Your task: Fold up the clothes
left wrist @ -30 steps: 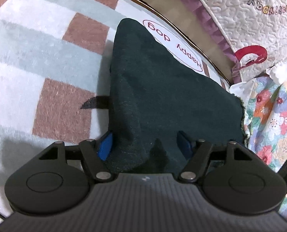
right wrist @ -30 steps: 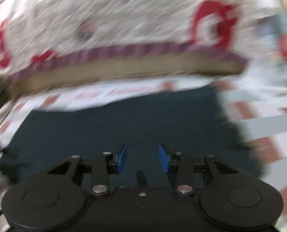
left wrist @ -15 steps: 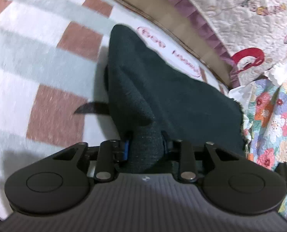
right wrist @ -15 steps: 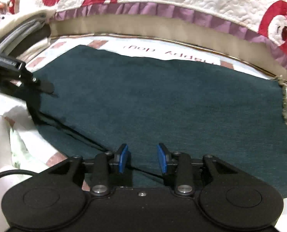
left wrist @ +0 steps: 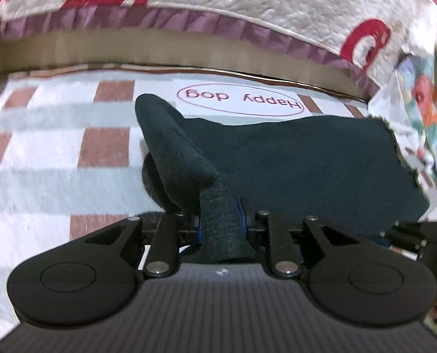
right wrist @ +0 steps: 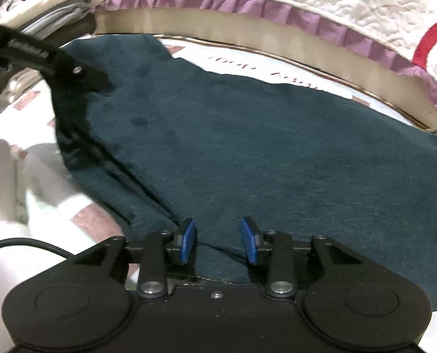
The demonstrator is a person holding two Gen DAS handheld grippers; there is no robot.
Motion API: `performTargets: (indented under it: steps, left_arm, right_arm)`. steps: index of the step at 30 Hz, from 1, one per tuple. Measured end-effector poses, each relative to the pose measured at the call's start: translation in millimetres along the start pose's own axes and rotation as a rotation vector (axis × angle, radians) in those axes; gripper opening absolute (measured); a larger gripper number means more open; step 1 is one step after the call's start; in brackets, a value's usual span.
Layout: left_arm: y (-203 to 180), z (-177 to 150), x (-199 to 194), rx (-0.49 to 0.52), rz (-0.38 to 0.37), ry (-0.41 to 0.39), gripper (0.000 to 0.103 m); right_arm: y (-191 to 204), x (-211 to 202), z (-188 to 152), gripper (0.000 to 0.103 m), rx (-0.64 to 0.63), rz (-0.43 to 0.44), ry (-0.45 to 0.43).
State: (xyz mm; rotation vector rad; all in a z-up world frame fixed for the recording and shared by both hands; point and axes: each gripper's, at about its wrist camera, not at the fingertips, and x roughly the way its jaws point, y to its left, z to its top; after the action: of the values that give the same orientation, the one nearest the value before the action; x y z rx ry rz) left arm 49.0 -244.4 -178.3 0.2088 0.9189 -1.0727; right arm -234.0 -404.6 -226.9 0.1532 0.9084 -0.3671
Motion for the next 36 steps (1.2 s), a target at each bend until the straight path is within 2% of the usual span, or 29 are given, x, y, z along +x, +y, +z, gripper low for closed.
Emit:
performTargets:
  steps: [5,9,12,18,24,26,28,30,31,33,35,36]
  left_arm:
    - [-1.6,0.5,10.9,-0.011,0.046,0.058,0.020]
    - [-14.9,-2.1,16.7,0.051,0.106,0.072,0.020]
    - [-28.8,-3.0,22.1,0.139,0.170,0.094,0.021]
    - [-75.7,-12.4,37.7,0.437,0.343,0.133,0.022]
    - [-88.0,-19.0,44.0,0.498,0.391,0.122,0.023]
    - [-79.6,-16.9,41.1,0.446,0.360,0.121,0.024]
    - [-64.9,-10.9,36.2,0.348,0.303,0.131,0.028]
    - [-45.3,-7.3,31.3,0.210,0.221,0.146,0.038]
    - [-32.7,-6.2,29.4,0.127,0.171,0.158,0.047]
    - [-6.4,-6.6,27.0,-0.038,0.072,0.170,0.050]
    - [12.9,-8.7,28.6,-0.144,0.010,0.170,0.052]
    - [20.9,-9.7,30.6,-0.189,-0.020,0.168,0.058]
  right_arm:
    - [-0.3,1.0,-5.0,0.041,-0.011,0.006,-0.014]
    - [3.5,-1.3,-8.1,0.041,-0.034,-0.009,-0.028]
    - [3.1,-2.6,-9.5,0.041,-0.033,-0.006,-0.034]
    - [5.8,-2.0,-10.3,0.041,-0.046,-0.012,-0.043]
    - [10.5,-2.2,-8.2,0.041,-0.064,-0.032,-0.035]
    - [10.8,-2.8,-5.3,0.041,-0.069,-0.031,-0.020]
    - [8.0,-3.0,-2.3,0.041,-0.063,-0.018,-0.005]
    - [4.7,-4.3,-0.7,0.041,-0.024,-0.004,-0.004]
    - [3.1,-4.9,0.1,0.041,-0.004,0.003,-0.003]
    - [-1.2,-5.8,1.2,0.041,0.045,0.026,-0.005]
    - [-2.1,-4.4,-0.3,0.041,0.063,0.031,-0.004]
    - [-2.2,-3.6,-1.0,0.041,0.069,0.032,-0.003]
